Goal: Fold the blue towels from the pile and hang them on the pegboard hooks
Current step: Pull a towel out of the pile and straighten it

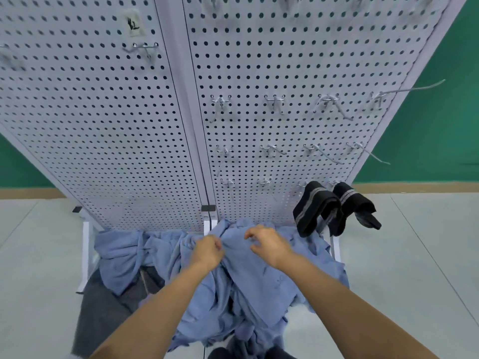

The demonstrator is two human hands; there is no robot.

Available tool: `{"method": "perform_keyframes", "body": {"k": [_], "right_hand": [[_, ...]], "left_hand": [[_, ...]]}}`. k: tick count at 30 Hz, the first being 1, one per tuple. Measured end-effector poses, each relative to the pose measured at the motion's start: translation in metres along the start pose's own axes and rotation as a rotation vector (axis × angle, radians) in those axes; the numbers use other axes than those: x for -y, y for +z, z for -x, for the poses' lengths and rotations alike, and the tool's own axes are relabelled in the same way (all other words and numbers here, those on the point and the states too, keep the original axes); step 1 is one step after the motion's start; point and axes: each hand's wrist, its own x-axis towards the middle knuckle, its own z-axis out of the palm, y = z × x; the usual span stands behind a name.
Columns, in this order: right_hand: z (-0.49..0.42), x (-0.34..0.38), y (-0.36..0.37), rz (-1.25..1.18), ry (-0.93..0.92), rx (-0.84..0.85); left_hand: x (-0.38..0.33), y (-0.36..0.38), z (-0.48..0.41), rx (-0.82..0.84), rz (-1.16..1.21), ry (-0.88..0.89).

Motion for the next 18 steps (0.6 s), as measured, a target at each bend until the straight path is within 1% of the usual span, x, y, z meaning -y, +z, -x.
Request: {"method": "perform_keyframes", "body": {"k": [4,7,9,11,13,16,18], "right_hand": [[-0.019,-0.005,0.006,0.066,0.054,0.010],[-0.025,-0.009,0.009,0.105,0.134,0.069],[-0.026,-0.009,0.011,0.102,0.158,0.108],[-0.026,-0.007,0.015,0.062,0.145,0.091],[-0.023,-0.002,0.018,-0.039,0.116,0.041],[-0.015,0.008,0.016,-0.207,0.079,-0.004],[-0.007,0.017,0.011,-0.275,0.067,-0.022]], "left_hand": [[0.007,0.016,-0.018,0.002,0.040,-0.077],[0.007,0.020,-0.021,0.028,0.037,-0.115],[0.006,0.022,-0.021,0.040,0.094,-0.175],[0.005,0.023,-0.018,0.067,0.147,-0.241],[0.006,0.023,-0.017,0.087,0.269,-0.308],[0.000,0.011,-0.009,0.075,0.592,-0.420],[-0.010,-0.005,-0.005,0.065,0.724,-0.442]]}}
